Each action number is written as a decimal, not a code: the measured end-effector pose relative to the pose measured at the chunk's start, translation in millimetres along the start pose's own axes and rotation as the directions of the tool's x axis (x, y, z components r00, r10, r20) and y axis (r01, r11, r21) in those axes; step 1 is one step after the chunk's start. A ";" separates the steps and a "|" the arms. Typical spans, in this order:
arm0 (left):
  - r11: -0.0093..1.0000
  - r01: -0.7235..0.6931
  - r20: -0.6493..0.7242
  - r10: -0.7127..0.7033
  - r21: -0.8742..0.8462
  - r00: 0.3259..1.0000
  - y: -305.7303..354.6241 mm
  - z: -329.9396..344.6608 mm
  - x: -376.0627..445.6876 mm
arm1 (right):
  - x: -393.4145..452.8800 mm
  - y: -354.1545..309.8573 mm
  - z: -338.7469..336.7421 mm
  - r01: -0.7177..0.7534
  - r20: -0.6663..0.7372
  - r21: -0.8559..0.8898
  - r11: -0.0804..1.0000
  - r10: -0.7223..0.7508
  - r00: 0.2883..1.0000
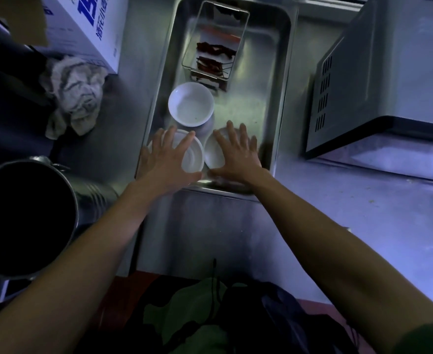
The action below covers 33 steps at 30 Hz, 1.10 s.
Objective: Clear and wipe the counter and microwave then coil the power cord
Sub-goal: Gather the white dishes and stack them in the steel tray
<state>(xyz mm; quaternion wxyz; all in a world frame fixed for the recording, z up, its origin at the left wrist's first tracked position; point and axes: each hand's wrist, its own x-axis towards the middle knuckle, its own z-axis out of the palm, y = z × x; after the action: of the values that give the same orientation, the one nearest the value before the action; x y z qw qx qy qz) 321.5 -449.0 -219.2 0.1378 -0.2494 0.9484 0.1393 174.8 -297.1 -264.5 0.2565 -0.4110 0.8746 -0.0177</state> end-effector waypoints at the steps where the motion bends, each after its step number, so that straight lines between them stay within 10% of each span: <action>1: 1.000 -0.013 0.002 0.013 0.000 1.000 0.7 -0.7 0.3 | -1.8 0.1 -1.9 -0.003 0.006 0.009 1.000 0.003 1.000; 13: 0.976 -0.218 0.075 0.216 0.018 0.974 44.4 -2.3 13.2 | -89.6 22.9 -32.2 -0.097 -0.254 0.148 0.984 0.133 0.958; 33: 0.919 -0.346 0.187 0.313 0.187 0.931 109.1 35.4 71.8 | -142.9 64.2 -16.5 -0.198 -0.290 0.501 0.843 0.379 0.879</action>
<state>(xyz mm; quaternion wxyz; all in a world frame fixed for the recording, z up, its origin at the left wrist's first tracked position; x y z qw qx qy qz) 212.3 -377.1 -254.3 0.2112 -0.0578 0.9728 0.0752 197.4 -153.5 -203.7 0.1719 -0.1886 0.9308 -0.2618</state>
